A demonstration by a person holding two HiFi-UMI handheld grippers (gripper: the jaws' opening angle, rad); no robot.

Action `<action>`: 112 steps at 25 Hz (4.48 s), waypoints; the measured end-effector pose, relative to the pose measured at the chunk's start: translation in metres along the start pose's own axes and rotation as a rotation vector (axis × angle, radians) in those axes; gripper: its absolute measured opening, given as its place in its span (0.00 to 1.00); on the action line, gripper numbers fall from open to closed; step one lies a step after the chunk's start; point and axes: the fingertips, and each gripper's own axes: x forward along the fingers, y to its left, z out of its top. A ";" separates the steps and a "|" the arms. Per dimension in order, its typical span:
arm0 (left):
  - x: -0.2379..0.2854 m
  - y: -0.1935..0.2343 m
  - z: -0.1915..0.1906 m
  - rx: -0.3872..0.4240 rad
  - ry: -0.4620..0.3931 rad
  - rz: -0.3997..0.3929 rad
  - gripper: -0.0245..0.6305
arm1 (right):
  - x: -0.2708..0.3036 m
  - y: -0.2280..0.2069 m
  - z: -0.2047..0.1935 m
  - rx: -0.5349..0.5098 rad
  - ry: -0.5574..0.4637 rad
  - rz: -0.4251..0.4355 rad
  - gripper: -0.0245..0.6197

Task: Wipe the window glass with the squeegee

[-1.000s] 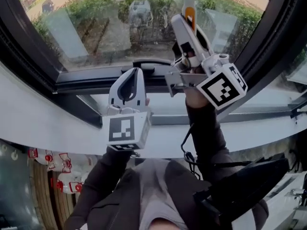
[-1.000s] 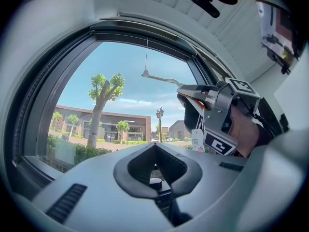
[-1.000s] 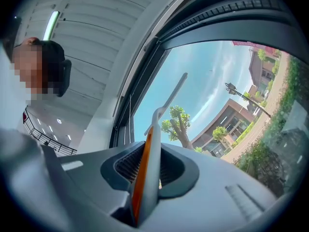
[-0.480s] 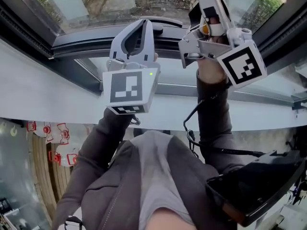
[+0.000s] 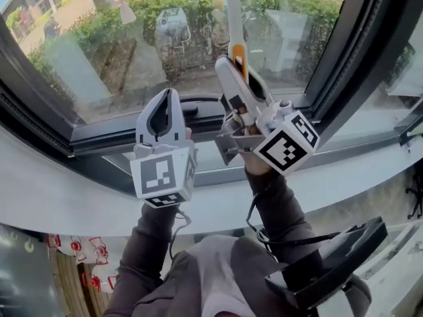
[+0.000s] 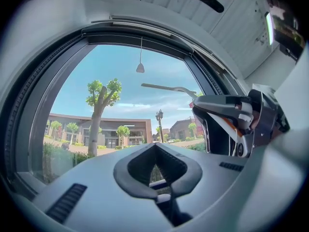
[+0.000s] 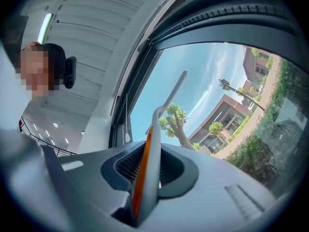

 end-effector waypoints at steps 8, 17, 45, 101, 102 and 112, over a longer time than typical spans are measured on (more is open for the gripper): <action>-0.004 -0.022 0.015 0.002 0.022 -0.004 0.04 | -0.029 0.006 0.011 0.036 0.004 -0.015 0.14; 0.012 -0.025 -0.015 0.069 0.211 -0.018 0.04 | -0.044 -0.012 -0.014 0.059 0.013 -0.032 0.14; 0.002 -0.020 -0.055 0.003 0.402 0.008 0.04 | -0.078 -0.020 -0.052 0.127 0.067 -0.083 0.14; -0.006 -0.041 -0.057 0.011 0.419 0.002 0.04 | -0.166 -0.052 -0.130 0.276 0.156 -0.207 0.13; -0.006 -0.041 -0.056 0.013 0.418 0.003 0.04 | -0.167 -0.052 -0.131 0.282 0.156 -0.209 0.13; -0.014 -0.048 -0.060 0.000 0.431 0.028 0.04 | -0.168 -0.046 -0.127 0.336 0.169 -0.204 0.13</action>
